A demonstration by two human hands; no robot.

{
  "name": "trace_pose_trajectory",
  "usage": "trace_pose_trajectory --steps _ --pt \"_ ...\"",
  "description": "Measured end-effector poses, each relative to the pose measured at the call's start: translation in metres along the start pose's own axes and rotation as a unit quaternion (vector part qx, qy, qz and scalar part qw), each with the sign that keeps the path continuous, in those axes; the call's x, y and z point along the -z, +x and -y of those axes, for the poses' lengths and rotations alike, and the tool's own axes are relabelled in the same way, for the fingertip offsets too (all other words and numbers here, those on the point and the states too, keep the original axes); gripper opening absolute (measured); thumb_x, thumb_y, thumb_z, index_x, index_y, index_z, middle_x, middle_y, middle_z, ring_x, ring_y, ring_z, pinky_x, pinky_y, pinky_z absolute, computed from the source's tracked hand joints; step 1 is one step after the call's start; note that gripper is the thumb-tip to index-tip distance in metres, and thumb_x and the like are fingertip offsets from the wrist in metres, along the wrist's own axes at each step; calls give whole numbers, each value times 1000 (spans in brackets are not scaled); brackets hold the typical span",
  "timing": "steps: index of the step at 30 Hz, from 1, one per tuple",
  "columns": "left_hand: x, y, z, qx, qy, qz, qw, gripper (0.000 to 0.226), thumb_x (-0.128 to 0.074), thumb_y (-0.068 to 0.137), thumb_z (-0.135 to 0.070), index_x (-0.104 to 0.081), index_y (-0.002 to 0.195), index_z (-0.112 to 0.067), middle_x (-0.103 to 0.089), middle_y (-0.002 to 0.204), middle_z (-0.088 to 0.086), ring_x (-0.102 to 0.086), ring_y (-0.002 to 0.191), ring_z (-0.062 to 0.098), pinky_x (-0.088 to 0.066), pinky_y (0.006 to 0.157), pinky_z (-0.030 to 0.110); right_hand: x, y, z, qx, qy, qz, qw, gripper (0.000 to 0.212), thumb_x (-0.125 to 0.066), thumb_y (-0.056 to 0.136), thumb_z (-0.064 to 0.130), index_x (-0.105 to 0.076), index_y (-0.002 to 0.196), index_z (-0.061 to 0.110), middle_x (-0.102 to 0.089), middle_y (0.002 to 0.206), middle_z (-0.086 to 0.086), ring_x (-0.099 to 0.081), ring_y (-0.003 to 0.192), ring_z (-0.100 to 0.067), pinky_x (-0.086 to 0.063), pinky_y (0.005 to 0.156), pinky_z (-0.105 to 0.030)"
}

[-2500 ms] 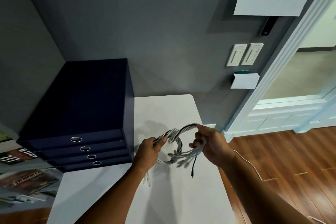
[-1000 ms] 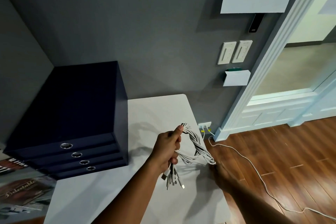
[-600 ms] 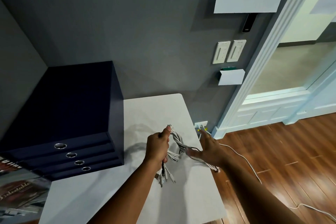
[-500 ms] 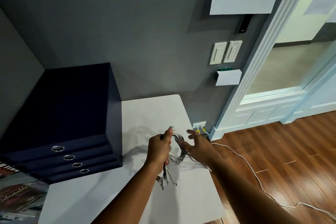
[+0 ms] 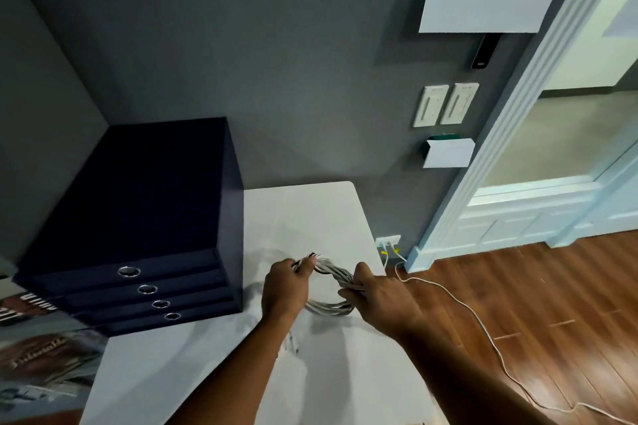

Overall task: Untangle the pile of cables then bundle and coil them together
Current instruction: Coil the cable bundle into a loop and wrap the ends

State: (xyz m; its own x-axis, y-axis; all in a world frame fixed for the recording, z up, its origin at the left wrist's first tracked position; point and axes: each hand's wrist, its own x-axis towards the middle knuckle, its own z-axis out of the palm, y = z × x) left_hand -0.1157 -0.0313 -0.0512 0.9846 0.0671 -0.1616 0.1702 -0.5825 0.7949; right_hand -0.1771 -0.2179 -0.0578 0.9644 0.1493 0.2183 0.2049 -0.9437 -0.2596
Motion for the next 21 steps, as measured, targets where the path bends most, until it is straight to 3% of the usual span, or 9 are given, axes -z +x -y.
trace_pose_trajectory --steps 3,6,9,12,14,17,21 --pt "6 4 2 19 -87 58 994 54 -65 92 -48 -43 58 -12 -38 50 -2 -31 47 17 -28 49 29 4 4 -17 30 15 -13 999 33 -47 91 54 -41 90 21 -66 65 -1 -62 60 -30 -38 45 -32" --pt "14 -2 -3 130 -232 166 949 44 -63 93 -51 -51 73 -14 -34 52 -4 -23 42 13 -23 44 21 4 12 -28 -58 89 44 993 24 -52 94 46 -40 98 26 -69 76 4 -66 73 -31 -50 59 -40" --pt "20 -5 -8 170 -287 216 918 43 -63 91 -56 -52 77 -16 -29 55 -4 -18 44 12 -20 46 22 2 20 -26 -92 170 55 980 20 -57 95 33 -44 109 29 -64 66 16 -63 62 -7 -52 63 -37" --pt "26 -7 -7 186 -316 253 895 42 -61 91 -57 -54 82 -16 -28 56 -4 -17 43 12 -22 48 23 8 30 -20 -139 218 101 961 13 -59 94 26 -53 104 29 -66 62 2 -56 50 -8 -46 57 -30" --pt "29 -8 -1 200 -337 282 876 41 -59 93 -56 -56 88 -16 -34 58 -3 -18 41 10 -24 49 23 9 35 -20 -157 207 98 961 9 -62 90 32 -57 96 34 -66 62 0 -60 61 -14 -49 62 -33" --pt "30 -10 7 213 -353 324 852 37 -56 96 -51 -62 97 -15 -54 67 -2 -20 40 8 -29 48 23 8 35 -19 -180 170 84 965 32 -67 75 58 -61 99 37 -68 70 9 -63 70 -12 -51 66 -30" --pt "31 -11 13 200 -364 309 856 28 -60 96 -39 -67 101 -12 -72 91 1 -24 38 6 -34 46 23 5 31 -22 -177 171 56 968 33 -68 78 58 -65 105 39 -65 68 11 -58 65 -11 -52 70 -30"
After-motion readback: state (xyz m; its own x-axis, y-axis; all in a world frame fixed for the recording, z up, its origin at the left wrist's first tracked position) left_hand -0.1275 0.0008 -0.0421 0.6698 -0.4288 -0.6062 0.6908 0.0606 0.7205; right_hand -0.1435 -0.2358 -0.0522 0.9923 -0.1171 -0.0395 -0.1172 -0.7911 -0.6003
